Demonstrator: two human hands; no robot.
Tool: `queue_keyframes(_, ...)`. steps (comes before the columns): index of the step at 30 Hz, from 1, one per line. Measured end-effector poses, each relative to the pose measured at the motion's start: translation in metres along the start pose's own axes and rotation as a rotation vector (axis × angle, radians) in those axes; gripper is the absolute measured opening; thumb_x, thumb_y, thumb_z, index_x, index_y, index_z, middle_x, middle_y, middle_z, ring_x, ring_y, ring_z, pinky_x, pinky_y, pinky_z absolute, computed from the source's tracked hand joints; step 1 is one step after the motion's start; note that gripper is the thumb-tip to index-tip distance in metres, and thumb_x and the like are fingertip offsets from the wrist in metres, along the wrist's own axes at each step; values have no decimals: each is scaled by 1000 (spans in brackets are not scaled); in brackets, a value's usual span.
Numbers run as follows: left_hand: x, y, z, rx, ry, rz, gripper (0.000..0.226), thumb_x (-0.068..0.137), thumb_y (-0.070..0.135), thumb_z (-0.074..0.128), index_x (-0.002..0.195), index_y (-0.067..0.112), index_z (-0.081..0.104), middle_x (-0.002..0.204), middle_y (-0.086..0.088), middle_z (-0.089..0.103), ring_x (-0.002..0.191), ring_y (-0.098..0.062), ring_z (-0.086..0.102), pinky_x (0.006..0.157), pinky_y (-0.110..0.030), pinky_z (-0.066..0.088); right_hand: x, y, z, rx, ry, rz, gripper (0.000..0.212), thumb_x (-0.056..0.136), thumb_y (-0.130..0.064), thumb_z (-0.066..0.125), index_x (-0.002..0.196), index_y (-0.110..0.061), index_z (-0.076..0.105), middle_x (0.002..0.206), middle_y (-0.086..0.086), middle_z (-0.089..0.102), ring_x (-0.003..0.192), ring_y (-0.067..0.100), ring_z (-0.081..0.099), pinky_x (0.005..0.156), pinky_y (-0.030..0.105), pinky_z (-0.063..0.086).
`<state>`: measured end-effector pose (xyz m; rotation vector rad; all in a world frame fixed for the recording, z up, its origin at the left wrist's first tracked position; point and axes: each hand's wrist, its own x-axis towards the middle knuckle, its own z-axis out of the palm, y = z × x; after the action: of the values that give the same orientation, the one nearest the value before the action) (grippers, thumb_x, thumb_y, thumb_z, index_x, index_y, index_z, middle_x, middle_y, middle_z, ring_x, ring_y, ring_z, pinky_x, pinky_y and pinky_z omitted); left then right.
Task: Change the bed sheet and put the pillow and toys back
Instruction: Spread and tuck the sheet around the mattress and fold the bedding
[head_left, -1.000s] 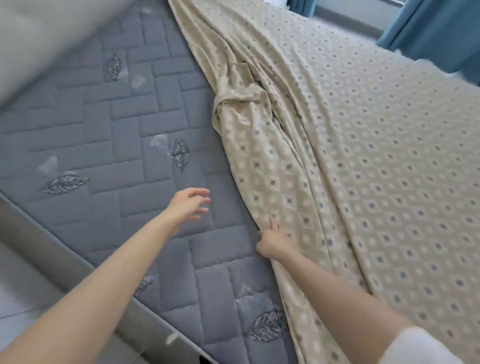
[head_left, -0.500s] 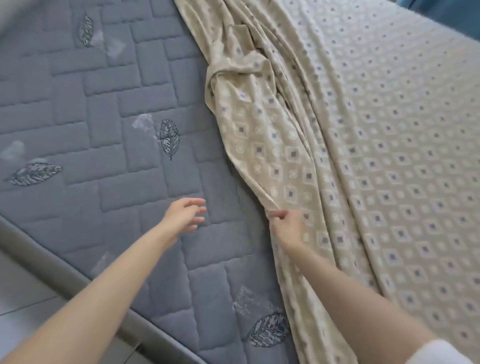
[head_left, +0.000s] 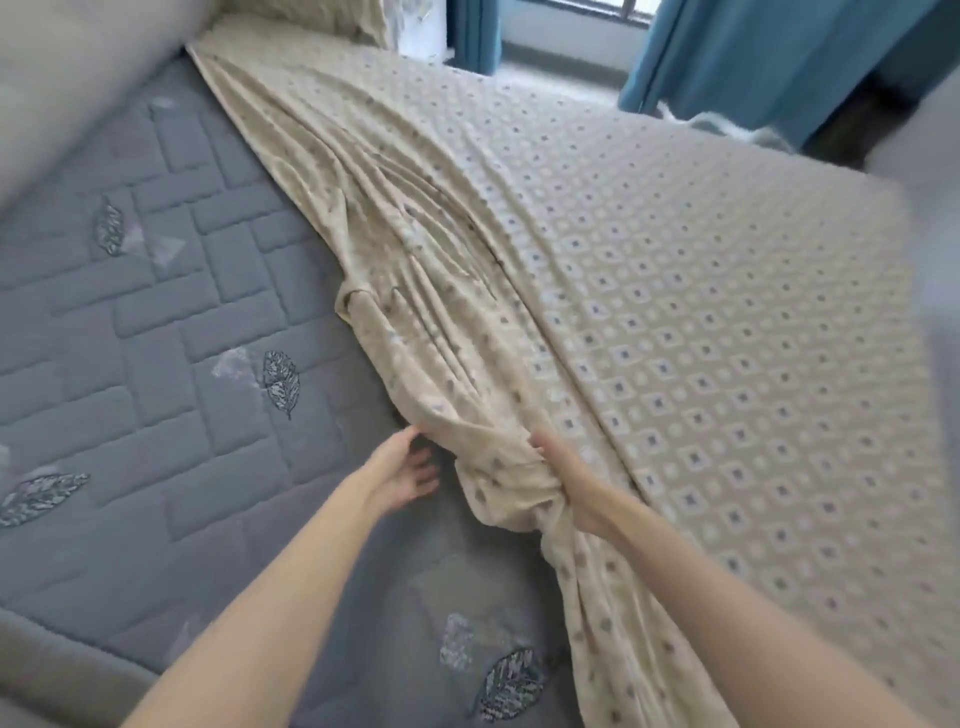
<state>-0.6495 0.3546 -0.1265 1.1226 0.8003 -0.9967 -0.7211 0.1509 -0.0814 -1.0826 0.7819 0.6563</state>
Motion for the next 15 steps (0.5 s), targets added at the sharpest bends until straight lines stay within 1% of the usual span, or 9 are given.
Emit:
queue_keyframes(3,1,-4,38,-27,-118,-11,46,96,45,45,126,10,52,120,-14,62,98,-28,61,80,-41,50,-21,-3,-9,30,-39,27,26,86,-25,48,63,-21,39,58,-2,39,47,10,41,44,20,33)
queue_keyframes(4,2,-5,45,-97,-145,4,50,96,45,45,128,8,52,117,-15,63,102,-29,61,83,-43,49,-24,-4,-12,57,-40,30,29,86,-24,48,59,-21,40,55,-3,39,45,10,41,43,20,33)
queue_keyframes(5,3,-6,52,-201,-188,13,53,95,45,47,131,6,51,123,-16,62,112,-31,58,94,-45,46,-28,-3,-17,84,-34,29,32,86,-23,48,55,-21,41,53,-3,39,43,10,42,43,19,34)
queue_keyframes(7,-2,-5,59,-356,-266,-2,58,88,41,57,132,3,51,132,-18,56,126,-31,50,110,-45,34,-33,-2,-25,119,-54,29,38,85,-25,48,48,-20,48,50,-4,44,42,11,45,44,20,36)
queue_keyframes(10,-14,0,52,-296,-247,14,50,87,36,61,128,7,57,130,-14,59,122,-27,55,111,-43,35,-35,6,-30,155,-27,12,42,88,-29,48,48,-20,58,48,-4,52,41,11,51,44,19,40)
queue_keyframes(12,-33,4,36,-168,-133,90,52,83,39,66,125,9,59,123,-12,64,115,-27,60,100,-45,46,-41,8,-25,155,10,-6,26,85,-30,53,64,-15,61,56,-1,57,48,14,55,50,23,45)
queue_keyframes(13,-38,4,31,-113,-75,113,55,78,40,70,122,9,60,118,-11,67,109,-27,63,90,-44,51,-39,12,-26,140,32,-15,20,83,-31,58,79,-12,65,70,3,63,59,17,61,59,27,51)
queue_keyframes(14,-48,7,22,-57,-18,142,58,72,40,74,120,9,60,113,-11,69,103,-27,66,79,-43,55,-37,13,-23,99,53,-26,28,81,-34,63,96,-11,68,90,5,68,78,20,66,76,33,54)
queue_keyframes(15,-58,9,14,5,14,168,62,68,40,76,119,9,61,110,-9,71,98,-25,68,72,-39,56,-35,14,-21,47,83,-36,37,79,-38,68,107,-13,67,107,5,67,97,21,64,91,35,50)
